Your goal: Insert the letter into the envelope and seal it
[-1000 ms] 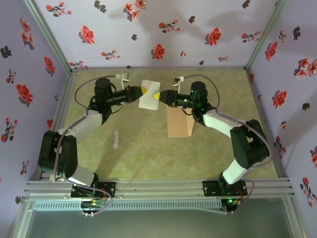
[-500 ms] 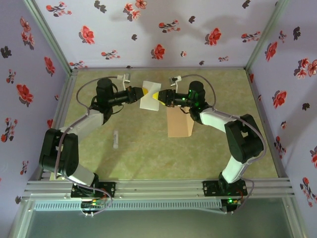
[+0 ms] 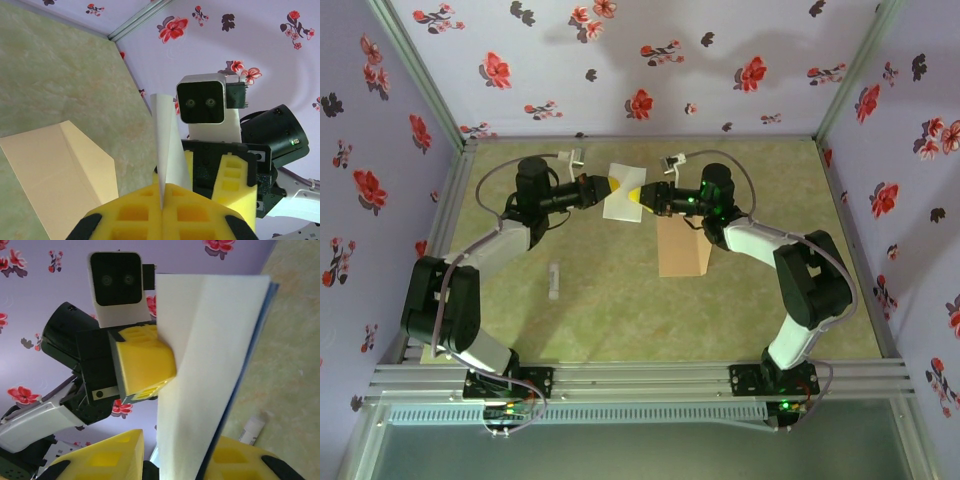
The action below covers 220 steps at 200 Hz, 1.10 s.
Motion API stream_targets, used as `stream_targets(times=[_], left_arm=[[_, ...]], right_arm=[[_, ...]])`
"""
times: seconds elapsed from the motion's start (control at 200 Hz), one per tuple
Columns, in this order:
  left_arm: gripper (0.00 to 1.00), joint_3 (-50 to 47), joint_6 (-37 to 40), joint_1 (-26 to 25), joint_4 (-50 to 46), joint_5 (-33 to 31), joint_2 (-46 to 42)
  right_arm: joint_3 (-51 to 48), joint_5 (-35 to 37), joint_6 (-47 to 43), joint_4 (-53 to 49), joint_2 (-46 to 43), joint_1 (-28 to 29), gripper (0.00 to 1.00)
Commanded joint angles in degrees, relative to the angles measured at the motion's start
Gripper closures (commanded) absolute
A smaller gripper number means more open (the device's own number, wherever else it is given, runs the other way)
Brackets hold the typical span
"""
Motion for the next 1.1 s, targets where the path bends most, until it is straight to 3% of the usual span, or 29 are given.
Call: stream_targets(times=[0.0, 0.3, 0.385, 0.425, 0.535, 0.65, 0.685, 0.84, 0.985, 1.095], left_arm=[[1.0, 1.71, 0.24, -0.25, 1.5, 0.98, 0.45], [0.98, 1.45, -0.01, -0.09, 2.13, 0.9, 0.6], [0.93, 1.23, -0.35, -0.04, 2.7, 0.85, 0.62], [0.85, 1.1, -0.39, -0.03, 2.89, 0.86, 0.53], [0.6, 0.77, -0.19, 0.14, 2.97, 0.88, 0.39], [0.1, 0.31, -0.02, 0.66, 2.77, 0.54, -0.31], [0.01, 0.19, 0.21, 0.96, 2.45, 0.35, -0.65], [0.0, 0.49, 6.44, 2.5, -5.58, -3.86, -4.19], [0.0, 2.83, 18.03, 1.83, -23.69, -14.71, -7.31], [0.02, 2.39, 19.69, 0.5, -28.11, -21.12, -7.58]], right_arm=[[-1.14, 0.8, -2.81, -2.19, -2.72, 0.2, 0.73], [-2.7, 1.62, 0.2, 1.02, -2.38, 0.2, 0.87], [-2.91, 1.44, 2.03, 3.23, -1.92, 0.24, 0.95], [-3.07, 1.65, 2.36, 3.6, -1.98, 0.26, 1.0], [-3.27, 2.73, 1.49, 1.85, -2.79, 0.24, 1.0], [-2.84, 4.65, -2.54, -6.9, -4.94, 0.11, 1.0], [-2.76, 5.47, -4.31, -10.12, -5.94, 0.11, 1.0], [-0.79, 10.22, -13.81, -31.95, -10.46, -1.11, 1.0], [0.3, 13.8, -21.1, -47.82, -14.51, -3.45, 1.0], [1.62, 17.09, -27.46, -59.44, -17.25, -6.01, 1.0]])
